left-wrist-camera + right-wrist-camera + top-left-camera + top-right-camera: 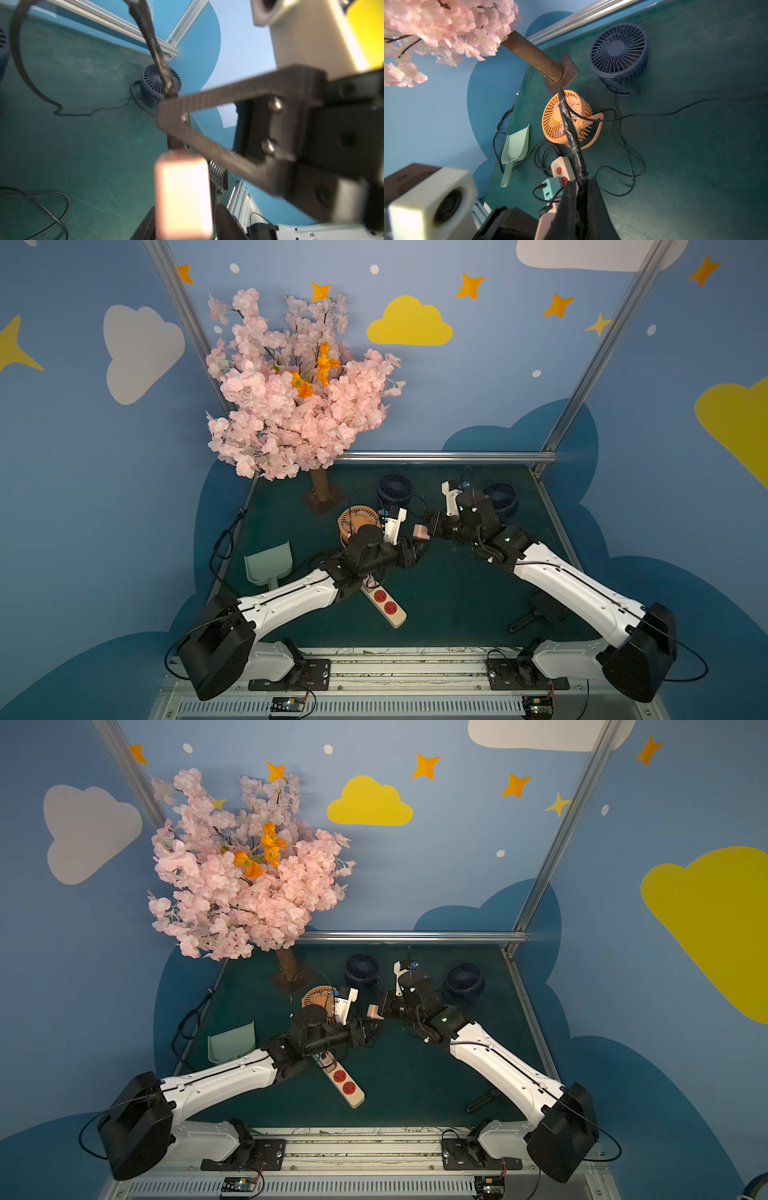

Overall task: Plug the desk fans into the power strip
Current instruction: Pick up the plug from the center of the board.

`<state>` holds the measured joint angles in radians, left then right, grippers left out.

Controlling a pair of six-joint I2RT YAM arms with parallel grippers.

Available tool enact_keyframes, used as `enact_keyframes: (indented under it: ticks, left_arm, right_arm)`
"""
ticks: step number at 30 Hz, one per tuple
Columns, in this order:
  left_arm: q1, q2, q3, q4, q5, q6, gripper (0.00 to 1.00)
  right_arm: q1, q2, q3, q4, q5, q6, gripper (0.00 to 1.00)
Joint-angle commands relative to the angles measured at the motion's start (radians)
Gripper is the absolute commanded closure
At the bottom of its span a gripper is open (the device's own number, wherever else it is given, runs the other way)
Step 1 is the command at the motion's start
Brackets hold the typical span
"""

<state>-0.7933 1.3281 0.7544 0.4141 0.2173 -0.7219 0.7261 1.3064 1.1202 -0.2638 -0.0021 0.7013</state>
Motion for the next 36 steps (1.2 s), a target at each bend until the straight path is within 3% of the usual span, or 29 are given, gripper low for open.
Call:
enact_keyframes:
  ticks: [1, 10, 21, 27, 36]
  left_arm:
    - [-0.001, 0.000, -0.006, 0.006, 0.072, 0.017, 0.53]
    - [-0.002, 0.020, 0.026, 0.003, 0.067, 0.038, 0.53]
    - [0.000, 0.027, 0.039, -0.002, -0.035, 0.020, 0.56]
    - [0.000, 0.026, 0.037, -0.002, -0.036, 0.022, 0.65]
    - [0.001, 0.028, 0.047, -0.002, -0.032, 0.034, 0.63]
  right_arm:
    - [-0.004, -0.024, -0.007, 0.037, 0.012, 0.006, 1.00]
    - [-0.002, -0.014, -0.006, 0.045, -0.019, 0.010, 1.00]
    - [0.004, -0.008, -0.010, 0.045, -0.043, 0.005, 1.00]
    - [0.005, -0.003, -0.009, 0.041, -0.043, -0.002, 1.00]
    - [0.005, 0.008, -0.014, 0.039, -0.055, -0.002, 1.00]
